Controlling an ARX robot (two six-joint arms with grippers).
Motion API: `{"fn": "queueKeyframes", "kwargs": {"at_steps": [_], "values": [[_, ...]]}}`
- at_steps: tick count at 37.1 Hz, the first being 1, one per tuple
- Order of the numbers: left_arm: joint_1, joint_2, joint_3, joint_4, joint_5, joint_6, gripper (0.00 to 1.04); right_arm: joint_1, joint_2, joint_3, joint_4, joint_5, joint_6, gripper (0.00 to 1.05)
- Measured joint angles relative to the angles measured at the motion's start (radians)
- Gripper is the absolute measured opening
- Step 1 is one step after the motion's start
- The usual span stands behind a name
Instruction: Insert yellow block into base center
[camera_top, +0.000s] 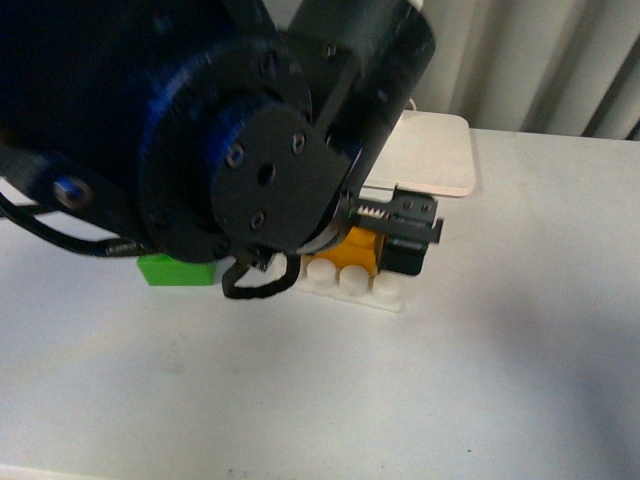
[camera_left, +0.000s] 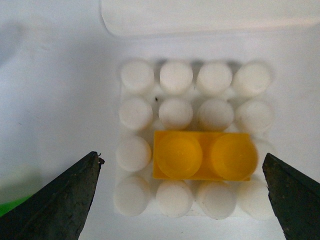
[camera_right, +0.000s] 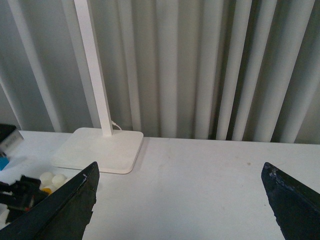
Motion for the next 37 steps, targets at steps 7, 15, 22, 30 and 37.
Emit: {"fn": "queueKeyframes", "kwargs": {"at_steps": [7, 15, 22, 30, 37], "values": [[0.042, -0.202, -0.112, 0.066, 0.001, 0.006, 0.98, 0.0, 0.0, 0.0, 0.0, 0.0, 0.0, 0.95], [0.13, -0.486, -0.359, 0.206, 0.045, -0.041, 0.98, 0.0, 0.0, 0.0, 0.0, 0.0, 0.0, 0.95], [0.284, -0.945, -0.677, 0.266, 0.144, -0.065, 0.98, 0.0, 0.0, 0.0, 0.0, 0.0, 0.0, 0.95], [0.452, -1.363, -0.885, 0.324, 0.087, 0.11, 0.75, 0.0, 0.0, 0.0, 0.0, 0.0, 0.0, 0.95], [0.521, -1.467, -0.974, 0.297, 0.151, 0.228, 0.36, 0.0, 0.0, 0.0, 0.0, 0.0, 0.0, 0.95]]}}
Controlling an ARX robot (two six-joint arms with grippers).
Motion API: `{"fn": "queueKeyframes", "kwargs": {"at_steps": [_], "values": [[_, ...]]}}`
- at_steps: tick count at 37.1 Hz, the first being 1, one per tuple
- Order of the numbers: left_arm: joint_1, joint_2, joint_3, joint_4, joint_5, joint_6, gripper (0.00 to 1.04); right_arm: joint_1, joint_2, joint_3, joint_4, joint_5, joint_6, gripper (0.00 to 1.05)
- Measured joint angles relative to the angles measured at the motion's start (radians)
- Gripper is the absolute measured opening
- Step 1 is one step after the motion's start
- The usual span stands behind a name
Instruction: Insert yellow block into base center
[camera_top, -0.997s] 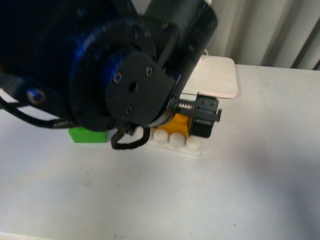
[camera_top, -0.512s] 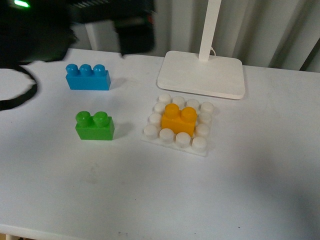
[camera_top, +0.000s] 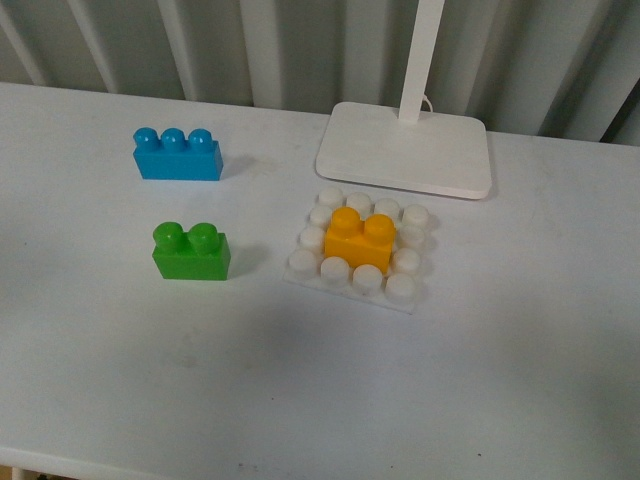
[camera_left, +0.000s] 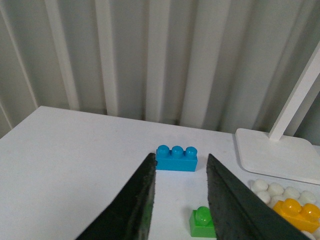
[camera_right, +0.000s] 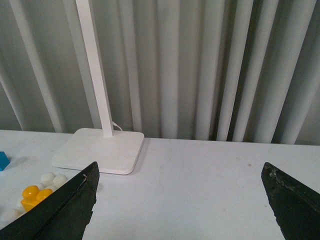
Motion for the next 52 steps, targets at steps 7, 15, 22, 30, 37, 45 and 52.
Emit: {"fn": "queueKeyframes", "kwargs": {"at_steps": [7, 15, 22, 30, 37, 45, 52], "values": [[0.117, -0.124, -0.05, -0.07, 0.129, 0.016, 0.04, 0.0, 0.0, 0.0, 0.0, 0.0, 0.0, 0.95], [0.145, -0.24, -0.082, -0.15, 0.137, 0.019, 0.04, 0.0, 0.0, 0.0, 0.0, 0.0, 0.0, 0.95], [0.145, -0.312, -0.108, -0.177, 0.137, 0.019, 0.04, 0.0, 0.0, 0.0, 0.0, 0.0, 0.0, 0.95], [0.145, -0.394, -0.108, -0.261, 0.137, 0.019, 0.04, 0.0, 0.0, 0.0, 0.0, 0.0, 0.0, 0.95], [0.145, -0.484, -0.108, -0.363, 0.137, 0.019, 0.04, 0.0, 0.0, 0.0, 0.0, 0.0, 0.0, 0.95], [0.145, -0.61, -0.108, -0.483, 0.137, 0.019, 0.04, 0.0, 0.0, 0.0, 0.0, 0.0, 0.0, 0.95], [0.145, -0.611, -0.108, -0.485, 0.137, 0.019, 0.04, 0.0, 0.0, 0.0, 0.0, 0.0, 0.0, 0.95]]}}
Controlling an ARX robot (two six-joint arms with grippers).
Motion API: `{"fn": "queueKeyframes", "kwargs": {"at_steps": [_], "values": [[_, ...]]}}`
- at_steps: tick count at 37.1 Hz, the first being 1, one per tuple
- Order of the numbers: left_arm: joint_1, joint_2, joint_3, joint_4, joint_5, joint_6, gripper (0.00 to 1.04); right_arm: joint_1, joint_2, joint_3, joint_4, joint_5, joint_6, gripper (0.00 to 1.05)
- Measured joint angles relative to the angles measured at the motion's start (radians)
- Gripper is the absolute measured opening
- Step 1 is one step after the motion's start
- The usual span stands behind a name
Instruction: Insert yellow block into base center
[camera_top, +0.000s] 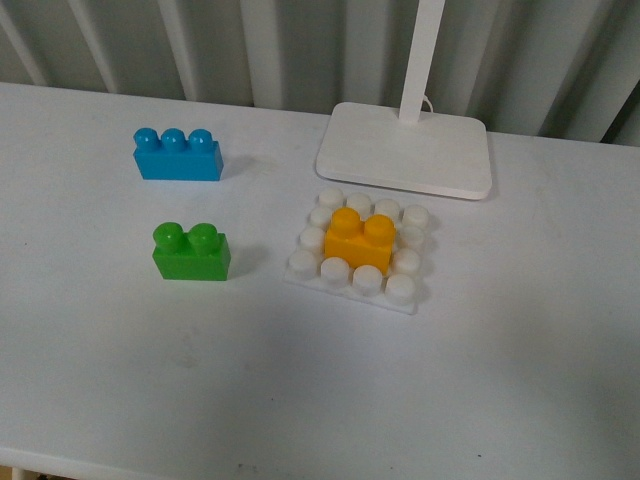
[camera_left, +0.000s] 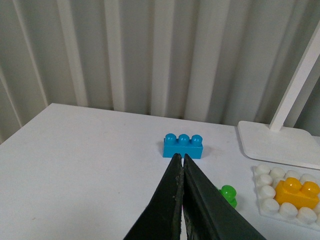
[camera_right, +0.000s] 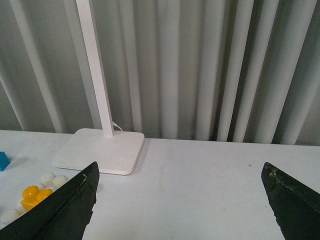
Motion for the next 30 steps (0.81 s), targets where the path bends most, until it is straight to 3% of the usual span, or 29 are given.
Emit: {"fn": "queueKeyframes", "kwargs": {"at_steps": [12, 16, 30], "values": [[0.0, 0.0, 0.0, 0.0, 0.0, -0.001, 0.05, 0.0, 0.0, 0.0, 0.0, 0.0, 0.0, 0.95], [0.0, 0.0, 0.0, 0.0, 0.0, 0.0, 0.26, 0.0, 0.0, 0.0, 0.0, 0.0, 0.0, 0.95], [0.0, 0.0, 0.0, 0.0, 0.0, 0.0, 0.84, 0.0, 0.0, 0.0, 0.0, 0.0, 0.0, 0.95]]}}
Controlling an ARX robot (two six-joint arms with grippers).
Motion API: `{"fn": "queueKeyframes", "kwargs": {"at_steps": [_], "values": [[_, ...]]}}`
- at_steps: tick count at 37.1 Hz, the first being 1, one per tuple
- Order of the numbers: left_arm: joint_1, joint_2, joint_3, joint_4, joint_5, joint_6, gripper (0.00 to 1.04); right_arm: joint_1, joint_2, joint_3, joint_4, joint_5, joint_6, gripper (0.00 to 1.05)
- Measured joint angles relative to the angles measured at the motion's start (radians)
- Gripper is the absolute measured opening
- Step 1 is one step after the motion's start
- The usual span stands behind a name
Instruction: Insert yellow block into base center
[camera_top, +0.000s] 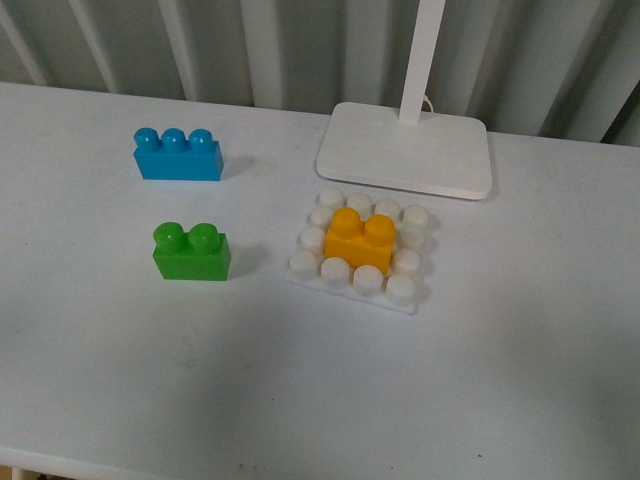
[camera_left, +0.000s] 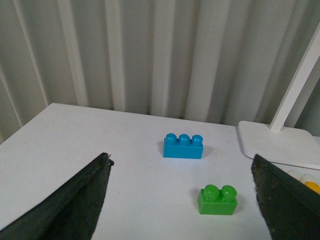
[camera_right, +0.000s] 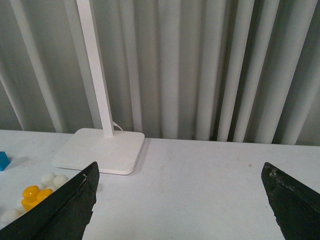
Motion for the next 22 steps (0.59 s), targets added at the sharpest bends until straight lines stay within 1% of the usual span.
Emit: {"fn": "queueKeyframes", "kwargs": {"at_steps": [3, 5, 22], "values": [[0.0, 0.0, 0.0, 0.0, 0.0, 0.0, 0.99, 0.0, 0.0, 0.0, 0.0, 0.0, 0.0, 0.95], [0.0, 0.0, 0.0, 0.0, 0.0, 0.002, 0.98, 0.0, 0.0, 0.0, 0.0, 0.0, 0.0, 0.95], [0.0, 0.0, 0.0, 0.0, 0.0, 0.003, 0.98, 0.0, 0.0, 0.0, 0.0, 0.0, 0.0, 0.95]]}}
